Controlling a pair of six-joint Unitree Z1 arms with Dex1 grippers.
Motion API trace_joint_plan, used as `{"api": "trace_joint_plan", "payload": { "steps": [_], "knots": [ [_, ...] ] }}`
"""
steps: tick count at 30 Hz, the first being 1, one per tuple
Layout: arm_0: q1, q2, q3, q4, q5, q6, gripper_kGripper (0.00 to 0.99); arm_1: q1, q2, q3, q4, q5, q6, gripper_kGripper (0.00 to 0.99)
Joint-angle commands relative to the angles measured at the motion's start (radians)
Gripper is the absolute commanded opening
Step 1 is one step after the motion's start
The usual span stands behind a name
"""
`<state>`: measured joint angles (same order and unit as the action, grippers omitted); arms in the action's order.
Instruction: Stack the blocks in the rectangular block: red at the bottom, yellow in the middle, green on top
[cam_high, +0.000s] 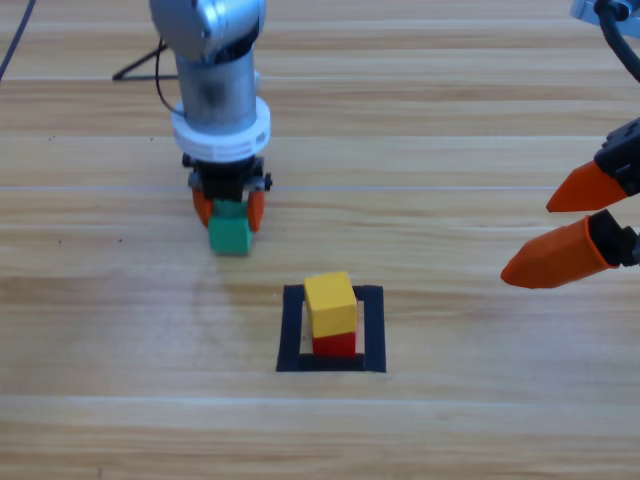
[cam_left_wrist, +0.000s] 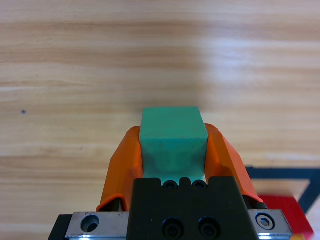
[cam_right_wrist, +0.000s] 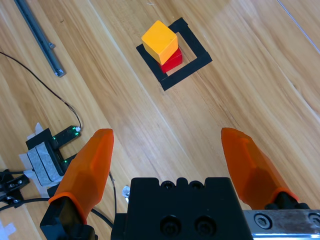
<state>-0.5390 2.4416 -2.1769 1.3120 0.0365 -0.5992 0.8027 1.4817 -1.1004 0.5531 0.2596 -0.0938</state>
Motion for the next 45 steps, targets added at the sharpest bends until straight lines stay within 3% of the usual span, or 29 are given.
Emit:
{"api": "trace_joint_plan", "payload": {
  "steps": [1,8,17,33,45],
  "knots": [
    [-0.056,-0.012,-0.121,0.101,-0.043,0.072,0.038,0.023,0.06,0.019,-0.024,-0.02,-0.007,0.948],
    [-0.082,-0.173,-0.027,0.101,-0.07,0.049,0.035,0.023,0.065,0.019,-0.024,-0.026,-0.007,0.948],
    [-0.104,-0.253,0.003,0.104,-0.063,-0.042,0.037,0.023,0.065,0.019,-0.022,-0.026,-0.007,0.948],
    [-0.219,-0.273,0.046,0.105,-0.035,-0.269,0.037,0.023,0.069,0.019,-0.021,-0.028,-0.009,0.948],
    [-0.286,-0.274,0.057,0.107,-0.003,-0.284,0.038,0.023,0.071,0.019,-0.019,-0.028,-0.012,0.948]
  ]
}}
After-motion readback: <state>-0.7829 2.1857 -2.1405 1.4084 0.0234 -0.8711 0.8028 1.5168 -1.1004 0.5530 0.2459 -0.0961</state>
